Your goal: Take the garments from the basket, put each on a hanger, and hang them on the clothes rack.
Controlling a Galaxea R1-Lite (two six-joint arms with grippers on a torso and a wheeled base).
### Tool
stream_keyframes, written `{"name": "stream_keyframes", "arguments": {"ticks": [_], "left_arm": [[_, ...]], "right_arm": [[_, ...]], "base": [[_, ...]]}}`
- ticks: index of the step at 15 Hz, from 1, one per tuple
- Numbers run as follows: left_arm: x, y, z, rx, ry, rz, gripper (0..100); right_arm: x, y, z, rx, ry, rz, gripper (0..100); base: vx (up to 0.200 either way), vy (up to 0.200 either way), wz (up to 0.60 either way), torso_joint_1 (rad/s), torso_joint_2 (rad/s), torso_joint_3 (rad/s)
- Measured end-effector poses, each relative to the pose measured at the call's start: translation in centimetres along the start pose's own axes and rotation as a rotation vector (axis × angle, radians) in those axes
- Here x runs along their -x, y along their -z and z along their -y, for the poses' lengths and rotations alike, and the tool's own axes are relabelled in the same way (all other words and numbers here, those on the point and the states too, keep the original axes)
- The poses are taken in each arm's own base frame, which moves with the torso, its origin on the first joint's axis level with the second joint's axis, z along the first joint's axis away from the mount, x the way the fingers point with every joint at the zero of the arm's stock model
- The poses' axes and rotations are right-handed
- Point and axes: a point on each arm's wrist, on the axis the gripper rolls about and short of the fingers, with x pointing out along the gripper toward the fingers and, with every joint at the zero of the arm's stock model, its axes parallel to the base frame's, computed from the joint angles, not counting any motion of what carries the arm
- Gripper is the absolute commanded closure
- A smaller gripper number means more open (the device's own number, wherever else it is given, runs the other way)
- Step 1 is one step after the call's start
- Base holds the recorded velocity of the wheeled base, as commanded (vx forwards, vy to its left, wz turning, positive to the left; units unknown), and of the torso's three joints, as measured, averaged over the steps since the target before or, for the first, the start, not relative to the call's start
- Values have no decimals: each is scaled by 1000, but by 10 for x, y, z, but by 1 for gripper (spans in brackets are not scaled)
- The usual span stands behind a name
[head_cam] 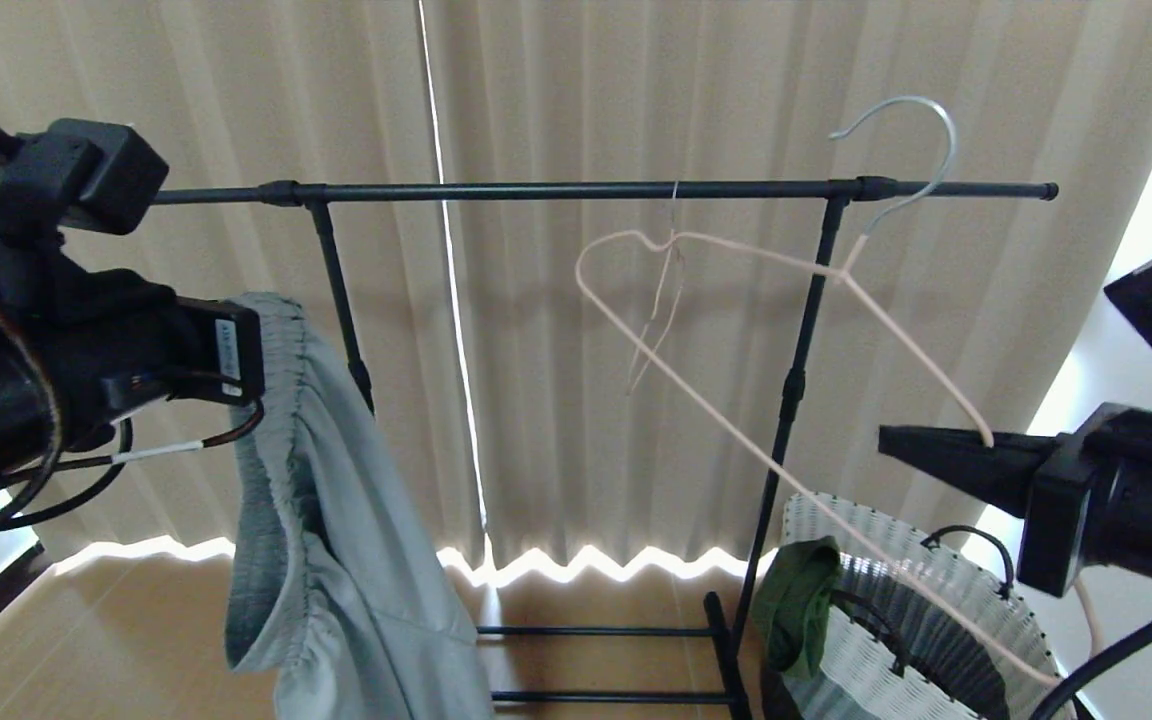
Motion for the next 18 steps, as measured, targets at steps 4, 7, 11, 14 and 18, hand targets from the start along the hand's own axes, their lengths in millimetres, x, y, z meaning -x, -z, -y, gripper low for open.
{"name": "stream_keyframes", "arguments": {"ticks": [4,7,11,14,18], "left_arm": [[-42,-17,11,73,-98,-4,100],[-61,-22,22,78,-91,-6,100],[-69,-23,36,64,-59,-11,100],[-74,-21,39,53,-64,-21,100],[-76,-19,41,47,-66,-30,100]], "right_arm": [[-2,14,-24,-47,-142,-67,100],[-1,17,-38,-26,-252,-96,100],[-6,17,-51,-10,-316,-121,100],[-10,16,-57,0,-334,-130,100],[-20,16,-62,5,-329,-148,100]], "base": [[0,0,0,0,0,0],[0,0,0,0,0,0],[0,0,0,0,0,0],[0,0,0,0,0,0],[0,0,0,0,0,0]]}}
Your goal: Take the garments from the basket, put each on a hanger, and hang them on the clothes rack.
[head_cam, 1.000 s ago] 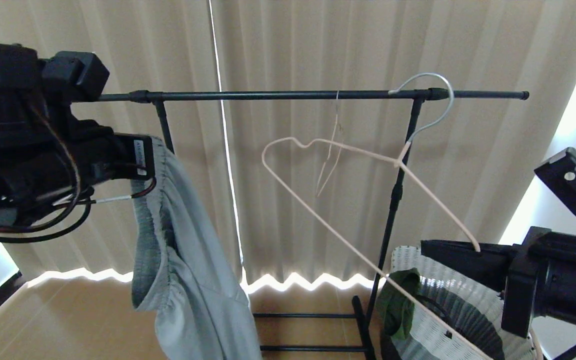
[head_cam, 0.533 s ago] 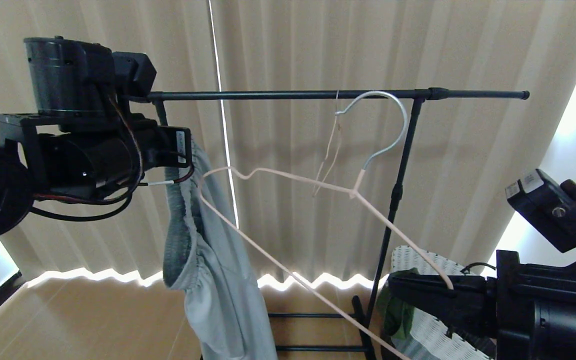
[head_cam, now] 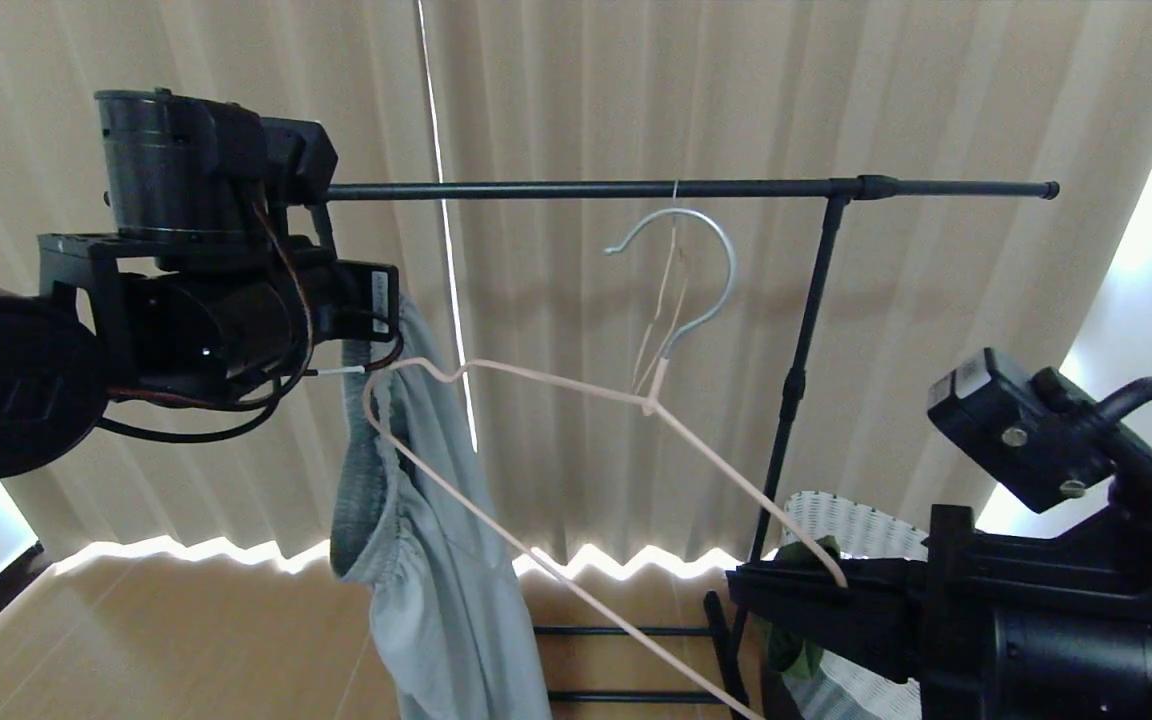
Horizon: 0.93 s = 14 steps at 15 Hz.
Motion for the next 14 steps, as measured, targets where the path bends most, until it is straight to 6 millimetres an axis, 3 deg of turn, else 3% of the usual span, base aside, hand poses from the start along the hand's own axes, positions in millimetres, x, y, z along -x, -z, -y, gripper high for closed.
{"name": "stream_keyframes", "arguments": {"ticks": [6,14], "left_arm": [[0,1,0,-27,-43,-5,100],[2,10,-5,-185,-154,-49,100]], "right_arm": [[-31,-6,0,-3,22,25,100],[-58,-14,3,-91,176,51,100]], "base": [[0,0,0,0,0,0],[0,0,0,0,0,0]]}}
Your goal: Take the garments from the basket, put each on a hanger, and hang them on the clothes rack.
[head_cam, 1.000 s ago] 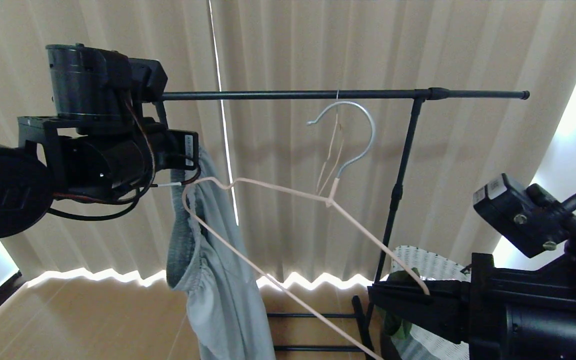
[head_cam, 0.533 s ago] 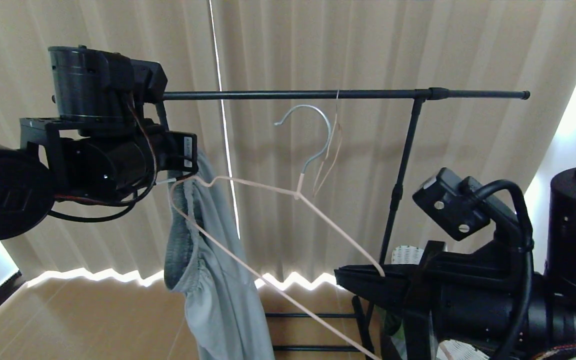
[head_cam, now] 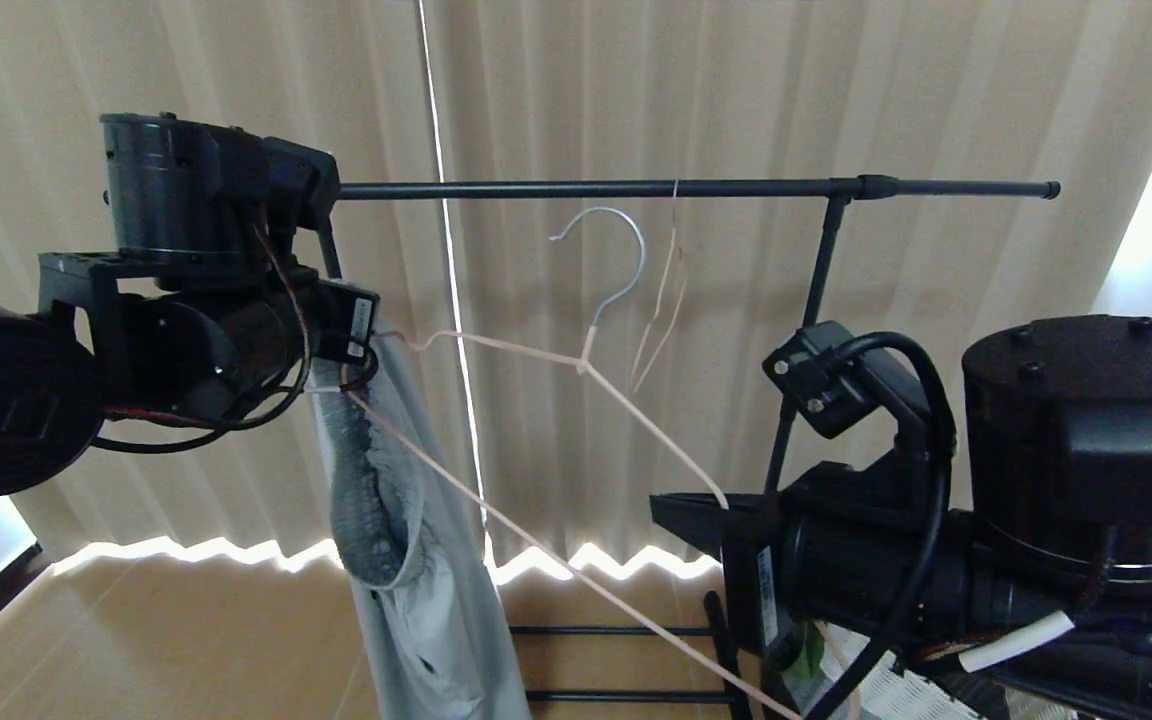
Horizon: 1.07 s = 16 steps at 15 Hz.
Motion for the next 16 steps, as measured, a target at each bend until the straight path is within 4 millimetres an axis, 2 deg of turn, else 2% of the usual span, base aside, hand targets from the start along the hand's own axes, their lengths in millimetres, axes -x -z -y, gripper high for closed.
{"name": "stream_keyframes", "arguments": {"ticks": [5,11,16], "left_arm": [[12,12,-6,-131,10,-69,100],[22,11,-37,-348,-42,-99,100],[34,20,-48,-451,-21,-188,100]], "right_arm": [[-14,-3,-3,-30,37,5,100],[-26,6,-8,-14,60,-42,100],[-38,3,-7,-17,130,-16,100]], "base": [[0,0,0,0,0,0],[0,0,0,0,0,0],[0,0,0,0,0,0]]}}
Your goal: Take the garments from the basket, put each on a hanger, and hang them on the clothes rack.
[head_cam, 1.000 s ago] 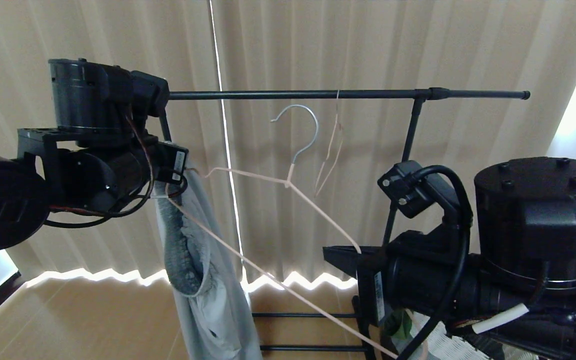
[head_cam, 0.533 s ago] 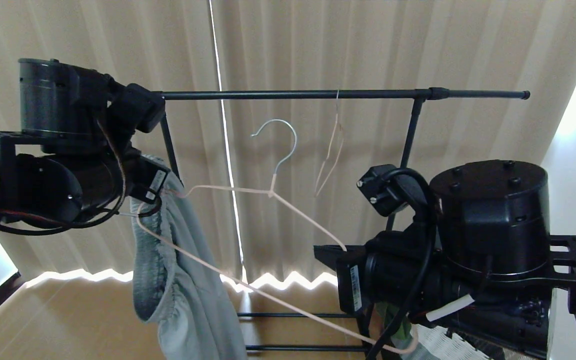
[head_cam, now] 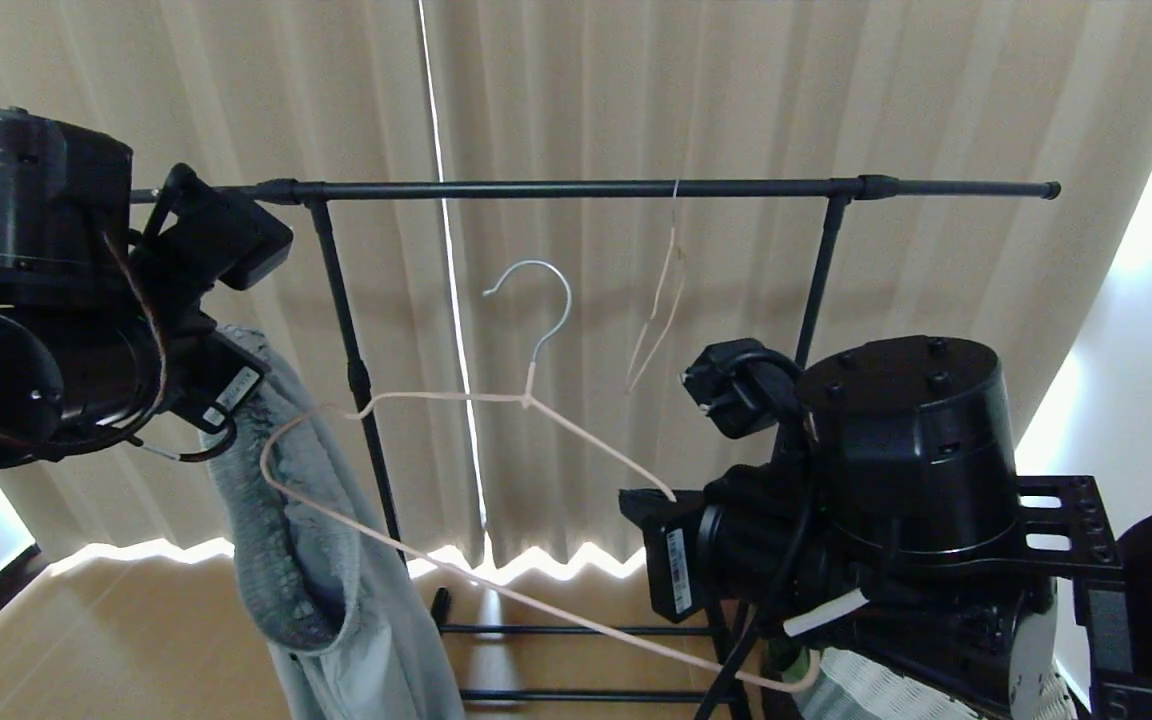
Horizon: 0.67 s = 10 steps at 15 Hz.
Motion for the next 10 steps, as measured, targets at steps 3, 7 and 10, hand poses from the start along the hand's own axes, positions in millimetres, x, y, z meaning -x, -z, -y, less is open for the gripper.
{"name": "stream_keyframes", "arguments": {"ticks": [3,7,10], "left_arm": [[2,1,-2,9,-3,0,100],[-1,10,2,-1,2,-36,100],[-4,15,5,-13,-16,-71,100]], "right_arm": [[-3,-3,-1,-19,0,14,100],[-10,-12,-5,-42,51,59,100],[-17,-17,-10,-53,53,74,100]], "base": [[0,0,0,0,0,0],[0,0,0,0,0,0],[0,0,0,0,0,0]]}}
